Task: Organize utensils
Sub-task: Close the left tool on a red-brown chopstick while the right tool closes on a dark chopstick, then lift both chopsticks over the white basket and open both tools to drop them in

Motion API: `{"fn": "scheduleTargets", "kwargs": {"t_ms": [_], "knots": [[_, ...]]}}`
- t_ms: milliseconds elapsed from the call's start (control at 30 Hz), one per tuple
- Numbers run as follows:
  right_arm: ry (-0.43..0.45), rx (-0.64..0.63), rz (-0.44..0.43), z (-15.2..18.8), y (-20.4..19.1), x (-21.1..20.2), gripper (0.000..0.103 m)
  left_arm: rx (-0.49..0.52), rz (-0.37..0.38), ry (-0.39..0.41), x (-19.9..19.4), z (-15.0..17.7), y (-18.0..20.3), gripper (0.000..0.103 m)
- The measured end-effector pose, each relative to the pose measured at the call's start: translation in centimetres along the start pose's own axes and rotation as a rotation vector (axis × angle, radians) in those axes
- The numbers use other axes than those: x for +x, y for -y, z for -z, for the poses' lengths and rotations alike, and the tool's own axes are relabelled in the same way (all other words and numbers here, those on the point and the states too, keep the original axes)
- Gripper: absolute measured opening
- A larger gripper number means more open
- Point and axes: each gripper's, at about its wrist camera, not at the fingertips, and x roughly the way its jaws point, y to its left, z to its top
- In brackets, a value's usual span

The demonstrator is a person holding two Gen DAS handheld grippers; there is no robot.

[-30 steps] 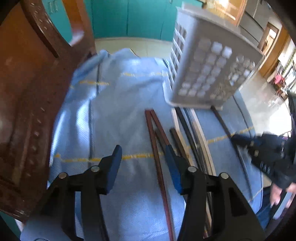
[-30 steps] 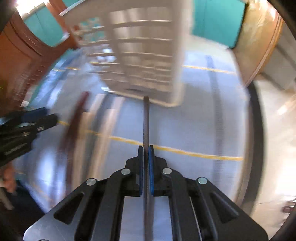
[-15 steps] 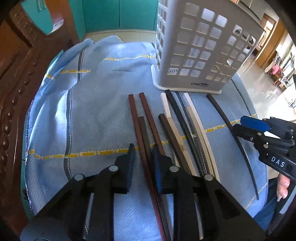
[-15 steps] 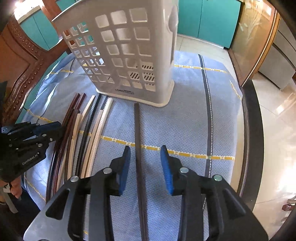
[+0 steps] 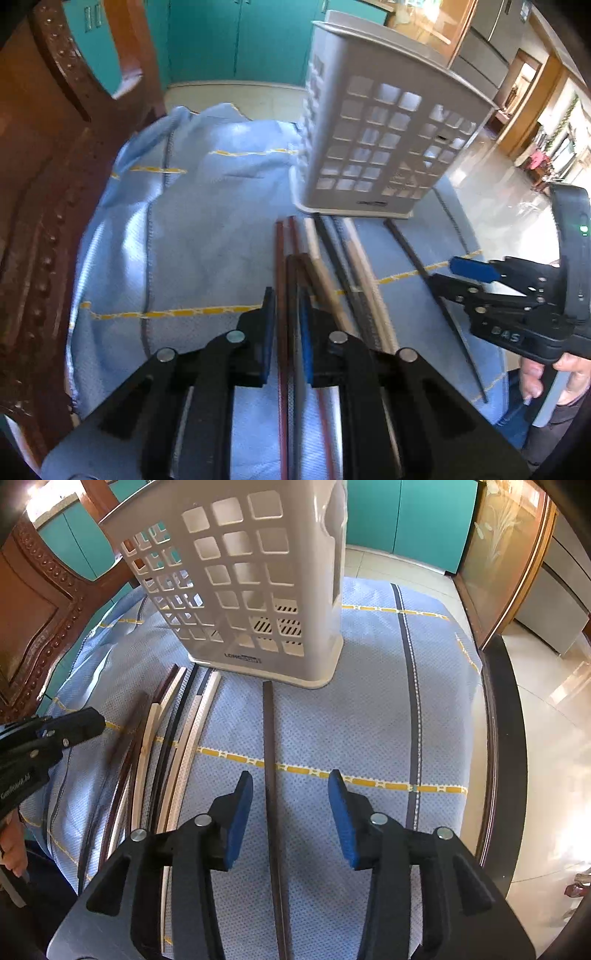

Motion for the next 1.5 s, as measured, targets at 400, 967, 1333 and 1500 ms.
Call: {"fn": "scheduleTargets", "kwargs": {"t_ms": [400,967,1333,1500], "knots": [[0.005,-0.078,0.085,0.1,-1.5,0.6,0.042,0.028,-0.071,-0.067,3.1,-0.1,-1.5,0.02],[0.01,-0.067,-0.05,0.4,-2.6,0.5,0.006,0.018,-0.03,-0.068,3.4,-1.1,0.4,0.007],[0.371,-0.191,-0.139,1.7,-3.0,-12.7,0.006,0.015,0.045,0.219,-9.5,-0.6,0.4,0.007],[0.524,-0.183,-0.22,2.3,-1.6,-20.0,0.006,0.014,0.095,0.404,-18.0,-1.1,0.6,0.007]]}}
